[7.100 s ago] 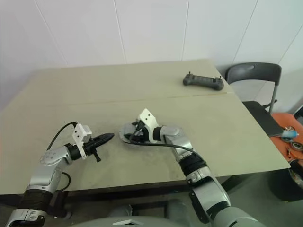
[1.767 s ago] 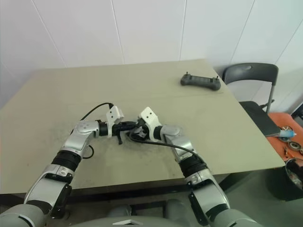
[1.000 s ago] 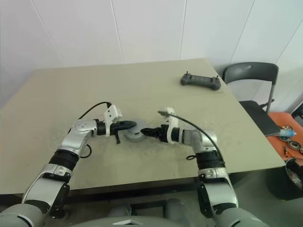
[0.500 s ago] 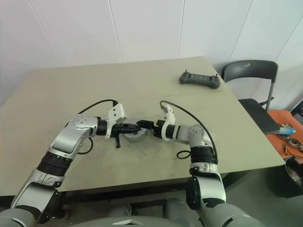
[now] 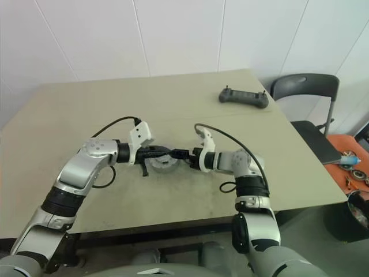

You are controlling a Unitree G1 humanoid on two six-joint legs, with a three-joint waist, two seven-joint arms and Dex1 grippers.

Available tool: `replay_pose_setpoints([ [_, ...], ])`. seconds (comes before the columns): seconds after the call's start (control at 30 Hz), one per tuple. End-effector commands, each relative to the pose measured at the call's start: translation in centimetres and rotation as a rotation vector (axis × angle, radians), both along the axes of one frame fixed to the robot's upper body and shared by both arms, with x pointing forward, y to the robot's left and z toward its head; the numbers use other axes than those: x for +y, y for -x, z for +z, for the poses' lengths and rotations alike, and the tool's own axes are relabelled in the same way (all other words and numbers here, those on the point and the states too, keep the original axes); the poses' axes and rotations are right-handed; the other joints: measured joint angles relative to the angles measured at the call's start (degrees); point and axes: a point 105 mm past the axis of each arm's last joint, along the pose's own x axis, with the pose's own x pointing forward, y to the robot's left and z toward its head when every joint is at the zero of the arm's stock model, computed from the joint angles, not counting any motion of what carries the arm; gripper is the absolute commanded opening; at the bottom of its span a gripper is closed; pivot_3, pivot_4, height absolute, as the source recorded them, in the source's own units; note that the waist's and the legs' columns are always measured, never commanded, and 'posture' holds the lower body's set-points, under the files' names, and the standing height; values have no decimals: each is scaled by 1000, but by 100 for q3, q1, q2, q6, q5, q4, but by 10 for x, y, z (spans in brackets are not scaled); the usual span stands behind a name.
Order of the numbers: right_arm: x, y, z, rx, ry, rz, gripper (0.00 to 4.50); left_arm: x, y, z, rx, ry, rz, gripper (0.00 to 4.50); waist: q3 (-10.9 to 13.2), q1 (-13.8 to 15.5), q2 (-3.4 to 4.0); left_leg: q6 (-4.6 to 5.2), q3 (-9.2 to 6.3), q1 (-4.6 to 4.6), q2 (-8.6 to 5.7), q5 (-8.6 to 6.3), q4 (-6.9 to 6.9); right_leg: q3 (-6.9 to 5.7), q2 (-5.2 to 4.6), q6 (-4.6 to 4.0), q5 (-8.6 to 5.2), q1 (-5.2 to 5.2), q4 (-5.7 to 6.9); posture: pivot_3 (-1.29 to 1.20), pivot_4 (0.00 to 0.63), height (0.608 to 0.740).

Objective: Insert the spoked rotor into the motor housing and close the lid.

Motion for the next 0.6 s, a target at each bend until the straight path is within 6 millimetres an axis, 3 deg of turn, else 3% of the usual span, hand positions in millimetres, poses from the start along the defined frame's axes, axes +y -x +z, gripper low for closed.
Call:
replay_pose_setpoints([
  [0.03,-1,3,-1,24,0,17,4457,33,-12,8,-46,-18,50,0,1,0,1,0,0,1,1,0,0,0,2,-1,0,-1,0,0,0,740],
  [0.17,1,7,0,40,-28,36,4457,35,-11,1,-36,-8,35,0,0,21,0,0,-3,-6,0,0,0,-1,-2,-1,-1,1,-7,0,0,740],
  [0.5,14,10,3,44,-62,37,4457,1,-4,-18,-28,38,-7,0,0,0,-1,0,0,-2,5,0,-3,4,5,4,3,-3,3,0,0,740],
  [0.6,15,9,4,42,-65,33,4457,0,-3,-19,-27,17,-10,0,0,1,-1,1,0,2,6,0,-3,4,8,4,3,-2,7,0,0,740],
])
